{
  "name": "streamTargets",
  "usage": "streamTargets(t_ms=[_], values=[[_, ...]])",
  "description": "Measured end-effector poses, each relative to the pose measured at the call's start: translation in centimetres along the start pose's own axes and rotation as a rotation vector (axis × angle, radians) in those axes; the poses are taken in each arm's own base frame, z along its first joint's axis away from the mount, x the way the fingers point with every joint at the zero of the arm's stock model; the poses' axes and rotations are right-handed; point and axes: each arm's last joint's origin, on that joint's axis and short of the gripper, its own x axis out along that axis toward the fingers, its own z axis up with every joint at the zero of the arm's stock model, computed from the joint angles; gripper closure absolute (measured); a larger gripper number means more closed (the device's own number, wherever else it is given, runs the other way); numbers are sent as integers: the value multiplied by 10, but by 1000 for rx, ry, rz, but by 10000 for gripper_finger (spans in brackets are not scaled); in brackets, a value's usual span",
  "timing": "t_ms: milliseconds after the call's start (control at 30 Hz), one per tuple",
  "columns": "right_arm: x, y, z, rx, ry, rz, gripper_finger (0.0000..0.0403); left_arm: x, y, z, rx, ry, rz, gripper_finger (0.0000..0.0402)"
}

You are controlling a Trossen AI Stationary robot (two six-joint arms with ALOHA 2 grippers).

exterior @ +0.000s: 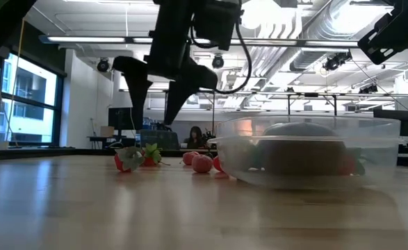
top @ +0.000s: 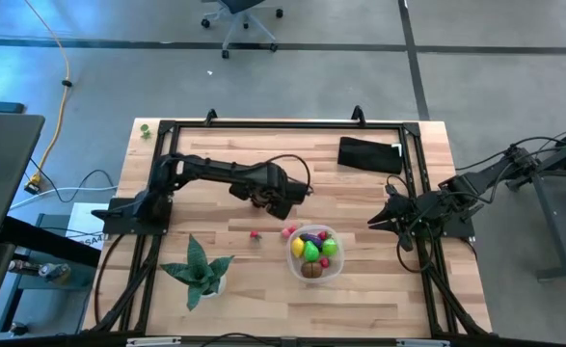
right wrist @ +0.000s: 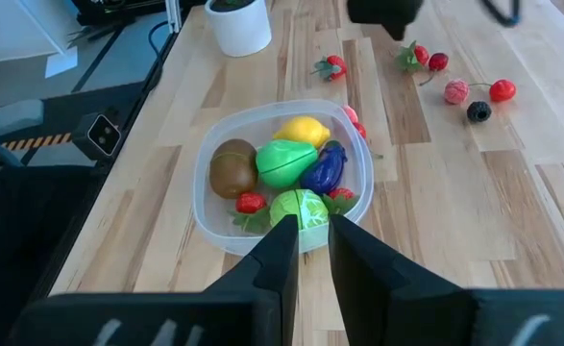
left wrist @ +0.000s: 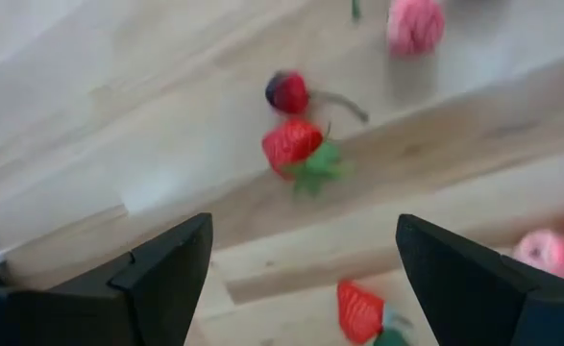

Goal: Pick and placing Produce into tupperware
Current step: Put the top strawberry into the bin

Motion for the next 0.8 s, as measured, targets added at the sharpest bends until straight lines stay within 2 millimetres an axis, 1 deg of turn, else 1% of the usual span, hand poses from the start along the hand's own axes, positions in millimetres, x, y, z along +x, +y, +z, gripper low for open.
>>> streamTargets(t_ms=[133,300,467,533,800], values=[[0,0,0,-1,0,0,352,12,6,13,12,16,-2,82],[0,0,0,-1,0,0,352,29,12,27,49,78,-45,82],[0,0,0,0,0,0,352,38,16,33,142,108,-65,82],[0,0,0,0,0,0,352,40,17,36,205,108,-75,82],[0,0,0,0,0,0,352,39,15,37,658,134,-192,82]])
